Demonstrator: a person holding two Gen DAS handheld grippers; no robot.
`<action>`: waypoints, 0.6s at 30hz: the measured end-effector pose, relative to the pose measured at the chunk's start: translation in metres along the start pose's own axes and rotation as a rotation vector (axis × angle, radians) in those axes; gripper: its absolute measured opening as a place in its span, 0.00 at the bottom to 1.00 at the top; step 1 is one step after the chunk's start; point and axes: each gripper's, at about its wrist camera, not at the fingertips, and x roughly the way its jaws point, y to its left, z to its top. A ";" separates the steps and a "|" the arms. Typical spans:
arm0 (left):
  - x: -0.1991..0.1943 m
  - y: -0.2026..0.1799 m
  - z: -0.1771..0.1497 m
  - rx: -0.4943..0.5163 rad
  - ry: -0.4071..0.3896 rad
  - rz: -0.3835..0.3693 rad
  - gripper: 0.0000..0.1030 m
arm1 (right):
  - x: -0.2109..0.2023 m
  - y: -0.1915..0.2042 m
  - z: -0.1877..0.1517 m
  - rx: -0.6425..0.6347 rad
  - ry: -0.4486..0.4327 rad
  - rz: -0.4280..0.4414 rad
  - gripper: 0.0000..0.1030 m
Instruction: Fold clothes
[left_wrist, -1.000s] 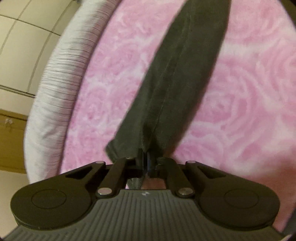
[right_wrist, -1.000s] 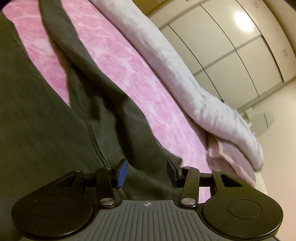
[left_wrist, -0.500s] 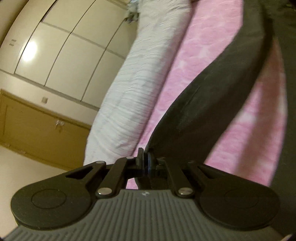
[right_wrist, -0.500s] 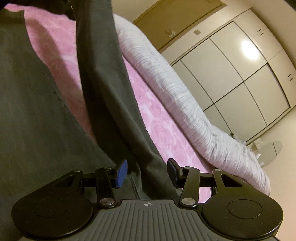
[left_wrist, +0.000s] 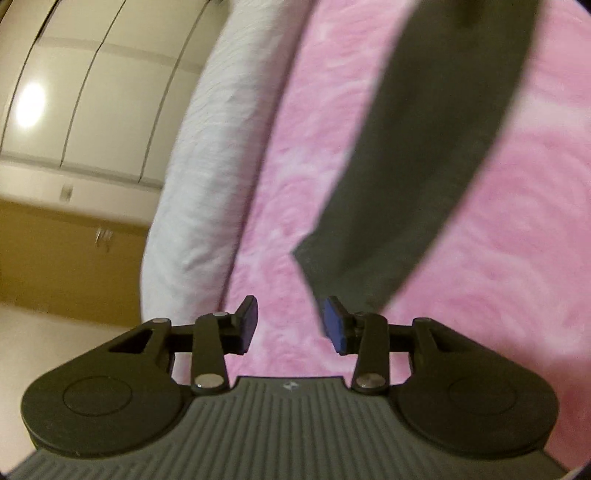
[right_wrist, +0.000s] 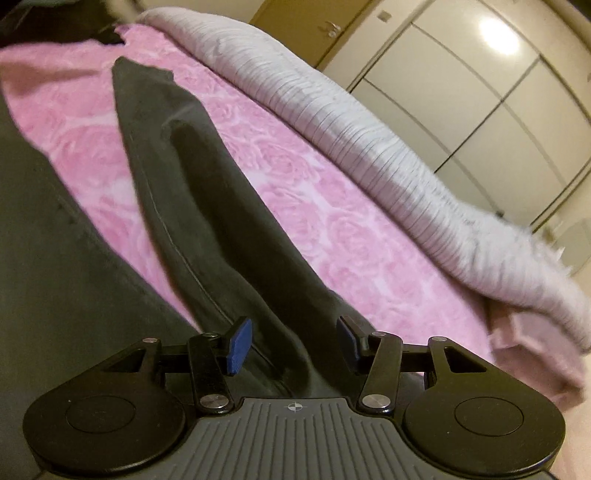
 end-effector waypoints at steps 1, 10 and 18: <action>0.000 -0.010 -0.004 0.026 -0.028 -0.025 0.36 | 0.002 0.000 0.004 0.023 -0.001 0.017 0.49; 0.045 -0.079 -0.019 0.377 -0.123 -0.009 0.37 | 0.015 0.045 0.047 -0.034 -0.033 0.140 0.49; 0.113 -0.089 -0.040 0.440 -0.044 0.084 0.01 | 0.060 0.091 0.053 -0.239 -0.004 0.140 0.49</action>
